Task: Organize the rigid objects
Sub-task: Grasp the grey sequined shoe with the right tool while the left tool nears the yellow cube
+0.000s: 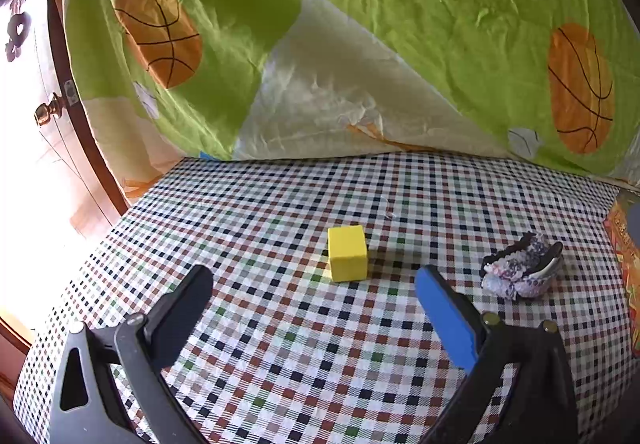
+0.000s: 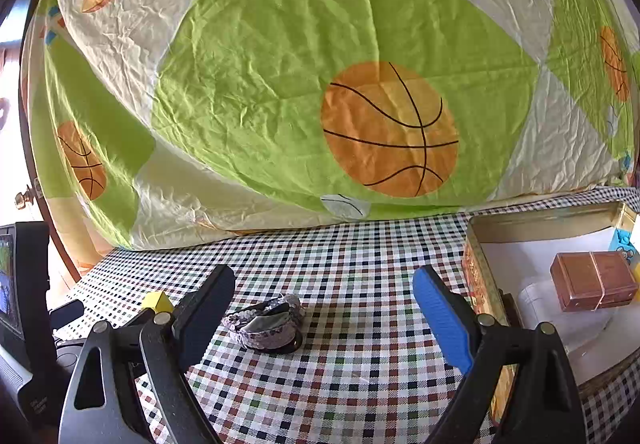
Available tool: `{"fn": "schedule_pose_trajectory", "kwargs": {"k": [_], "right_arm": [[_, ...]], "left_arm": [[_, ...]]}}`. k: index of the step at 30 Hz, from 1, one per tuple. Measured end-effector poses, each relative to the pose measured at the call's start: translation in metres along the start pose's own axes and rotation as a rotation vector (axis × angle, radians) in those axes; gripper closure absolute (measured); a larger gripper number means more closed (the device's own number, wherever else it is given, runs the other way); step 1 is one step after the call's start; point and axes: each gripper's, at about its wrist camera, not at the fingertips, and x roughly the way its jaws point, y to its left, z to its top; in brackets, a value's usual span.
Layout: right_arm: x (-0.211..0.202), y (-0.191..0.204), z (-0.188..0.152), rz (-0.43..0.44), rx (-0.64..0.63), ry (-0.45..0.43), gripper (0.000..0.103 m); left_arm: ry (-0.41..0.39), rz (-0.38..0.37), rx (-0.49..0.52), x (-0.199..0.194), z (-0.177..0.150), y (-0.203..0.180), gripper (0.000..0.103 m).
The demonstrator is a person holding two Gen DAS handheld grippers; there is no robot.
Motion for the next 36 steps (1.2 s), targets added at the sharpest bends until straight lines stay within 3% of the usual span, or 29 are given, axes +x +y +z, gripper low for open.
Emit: {"fn": "schedule_pose_trajectory", "kwargs": {"k": [16,20,24,29,36], "right_arm": [[0.001,-0.001,-0.003,0.0,-0.018,0.007,0.011],[0.02,-0.004,-0.001,-0.041,-0.046,0.091,0.011],[0.038,-0.01,-0.002,-0.011,-0.016,0.191,0.011],[0.062,0.004,-0.006,0.089,-0.027,0.305,0.011],[0.106,0.042,-0.016,0.133,-0.134,0.479,0.011]], "left_arm": [[0.018,-0.002,-0.018,0.002,-0.002,0.006,0.001],[0.064,0.005,-0.004,0.014,-0.001,0.011,0.001],[0.116,0.007,-0.021,0.028,0.0,0.02,0.001],[0.113,0.032,0.007,0.033,0.002,0.023,0.001],[0.131,0.006,-0.025,0.042,0.004,0.035,0.001]]}}
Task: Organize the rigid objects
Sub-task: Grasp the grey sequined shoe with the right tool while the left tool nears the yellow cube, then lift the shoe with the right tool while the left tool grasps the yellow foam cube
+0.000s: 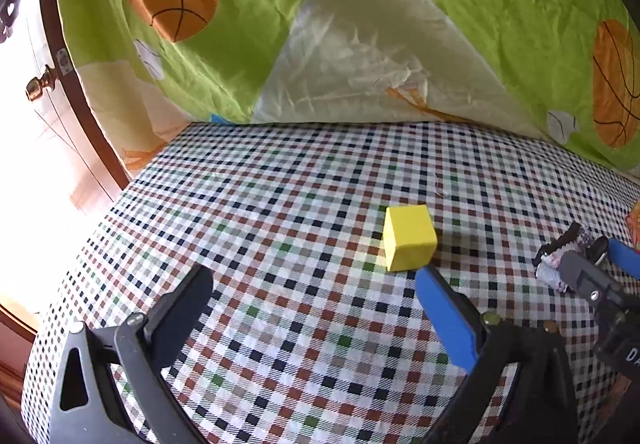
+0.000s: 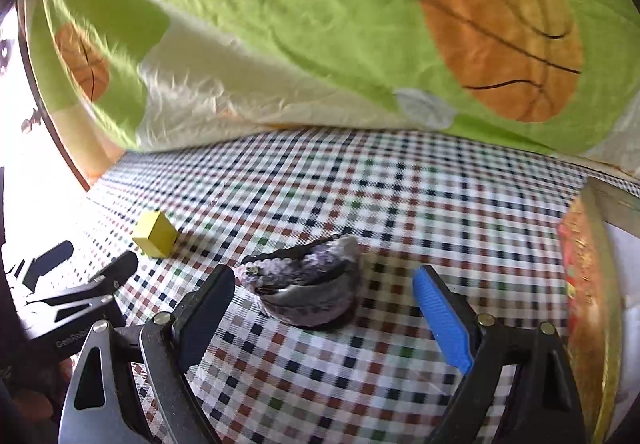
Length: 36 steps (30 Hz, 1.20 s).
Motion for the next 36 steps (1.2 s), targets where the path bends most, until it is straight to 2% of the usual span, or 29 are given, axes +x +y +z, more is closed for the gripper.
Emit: {"fn": "schedule_pose_trajectory", "kwargs": {"k": [4,9,12,14,23,27,32,36], "right_arm": [[0.021,0.011,0.004,-0.023,-0.034,0.111,0.011],[0.025,0.022,0.004,-0.051,-0.095,0.124,0.011],[0.025,0.02,0.006,-0.045,-0.083,0.117,0.019],[0.022,0.021,0.004,-0.043,-0.082,0.109,0.029],[0.022,0.02,0.006,-0.045,-0.078,0.128,0.031],[0.003,0.015,0.005,-0.055,-0.057,0.087,0.031],[-0.027,0.013,0.003,-0.079,-0.04,-0.038,0.031],[-0.044,0.013,0.001,-0.121,-0.026,-0.105,0.031]], "left_arm": [[0.014,-0.033,-0.017,0.004,0.001,0.0,0.001],[0.008,-0.021,0.009,0.011,0.003,-0.007,0.001],[0.005,-0.022,0.003,0.013,0.003,-0.008,0.001],[0.002,-0.02,0.0,0.014,0.003,-0.009,0.001],[-0.021,-0.004,0.011,0.001,0.0,-0.004,0.001],[-0.024,-0.002,0.011,-0.001,0.0,-0.004,0.001],[-0.045,0.003,0.019,-0.008,0.0,-0.004,0.001],[-0.063,0.007,0.029,-0.017,-0.001,-0.007,0.001]]}}
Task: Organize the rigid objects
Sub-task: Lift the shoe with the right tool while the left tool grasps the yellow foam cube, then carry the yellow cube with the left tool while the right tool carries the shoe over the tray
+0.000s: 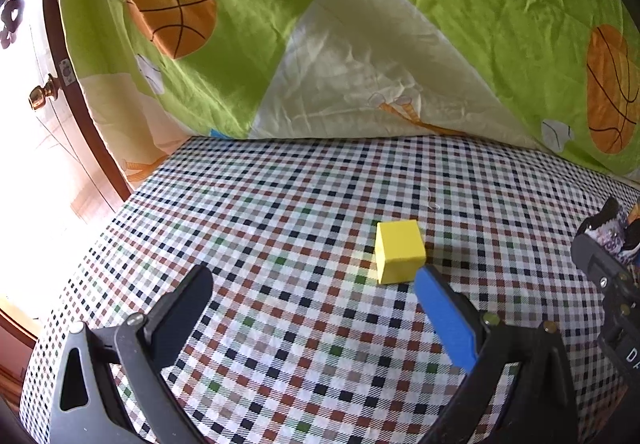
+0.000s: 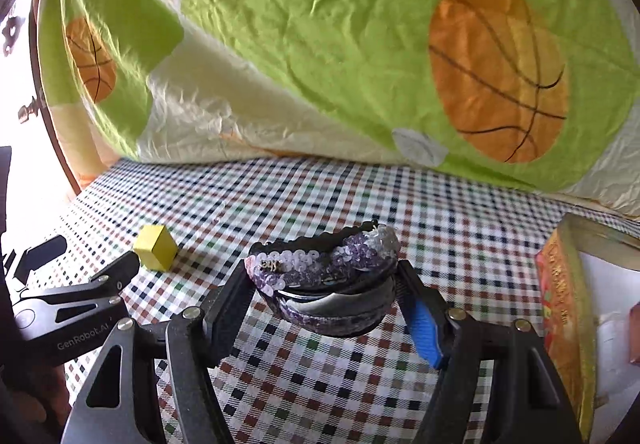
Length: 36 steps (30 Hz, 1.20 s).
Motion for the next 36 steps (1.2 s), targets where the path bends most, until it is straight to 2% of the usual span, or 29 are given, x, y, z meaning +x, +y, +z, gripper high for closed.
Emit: {"fn": "schedule_pose_trajectory", "kwargs": {"k": [3,6,13,20,22,23,25,27,29,32,36], "right_arm": [[-0.007,-0.004,0.0,-0.021,0.015,-0.026,0.031],[-0.006,-0.008,0.0,-0.03,0.024,-0.029,0.031],[-0.005,-0.01,-0.001,-0.021,0.026,-0.051,0.031],[0.003,-0.005,-0.002,-0.015,0.02,-0.056,0.031],[0.002,-0.005,-0.001,-0.014,0.024,-0.059,0.031],[0.002,-0.006,-0.001,-0.014,0.024,-0.065,0.031],[0.001,-0.005,-0.001,-0.013,0.024,-0.069,0.031],[0.0,-0.005,-0.001,-0.011,0.023,-0.073,0.031],[-0.002,-0.005,-0.001,-0.011,0.023,-0.078,0.031],[-0.003,-0.005,-0.003,-0.008,0.023,-0.087,0.031],[-0.003,-0.006,-0.004,-0.006,0.03,-0.089,0.031]], "left_arm": [[0.001,-0.012,0.001,-0.003,0.001,-0.002,0.001],[0.025,-0.089,-0.021,0.004,0.006,-0.009,0.001],[0.185,-0.133,-0.06,0.044,0.019,-0.021,0.001],[0.181,-0.147,-0.084,0.051,0.026,-0.015,0.003],[0.17,-0.143,-0.074,0.052,0.03,-0.014,0.014],[0.165,-0.139,-0.059,0.051,0.032,-0.011,0.025],[0.154,-0.149,-0.037,0.046,0.034,-0.008,0.036],[0.142,-0.153,-0.041,0.041,0.034,-0.003,0.062],[0.134,-0.172,-0.078,0.039,0.032,0.01,0.08],[0.13,-0.197,-0.111,0.037,0.032,0.018,0.08],[0.095,-0.199,-0.083,0.023,0.027,0.014,0.08]]}}
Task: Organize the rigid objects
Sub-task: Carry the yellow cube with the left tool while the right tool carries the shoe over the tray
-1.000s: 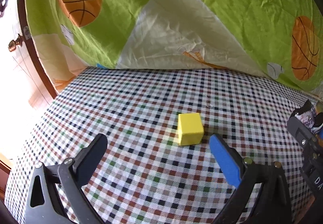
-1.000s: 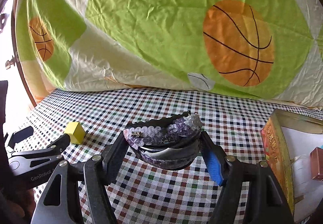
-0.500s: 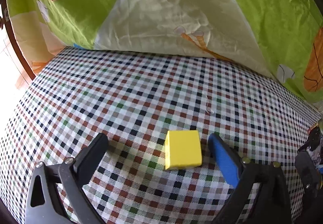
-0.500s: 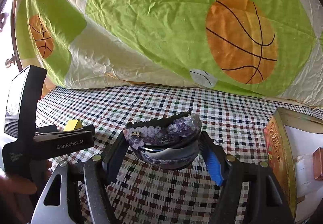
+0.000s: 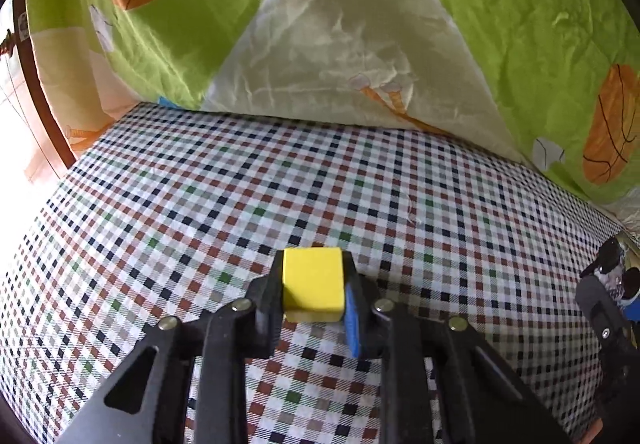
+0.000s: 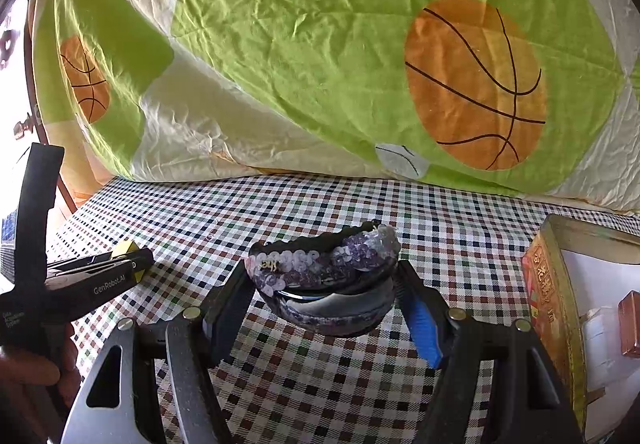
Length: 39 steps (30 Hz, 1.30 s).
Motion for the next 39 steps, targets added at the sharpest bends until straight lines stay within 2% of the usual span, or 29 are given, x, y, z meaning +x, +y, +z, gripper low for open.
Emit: {"fn": "schedule_pose_trajectory", "kwargs": {"k": [4,6,10,16,21,28,39], "right_arm": [[-0.006,-0.002,-0.001,-0.012,0.006,-0.046,0.031],[-0.013,-0.002,-0.001,-0.031,-0.001,-0.09,0.031],[-0.022,-0.004,-0.001,-0.06,-0.006,-0.157,0.031],[-0.024,-0.011,-0.003,-0.06,0.02,-0.163,0.031],[-0.032,-0.013,-0.008,-0.089,0.017,-0.191,0.031],[-0.046,-0.009,-0.015,-0.132,-0.009,-0.233,0.031],[-0.061,-0.007,-0.024,-0.144,-0.02,-0.259,0.031]], "left_arm": [[-0.101,-0.113,0.014,-0.032,-0.005,-0.008,0.08],[-0.162,-0.121,0.03,-0.049,-0.006,-0.012,0.08],[-0.227,-0.095,0.049,-0.066,-0.007,-0.023,0.08],[-0.27,0.072,0.131,-0.077,-0.023,-0.051,0.08],[-0.278,0.124,0.181,-0.075,-0.034,-0.062,0.08],[-0.294,0.134,0.159,-0.07,-0.04,-0.061,0.08],[-0.311,0.134,0.158,-0.076,-0.051,-0.065,0.08]]}}
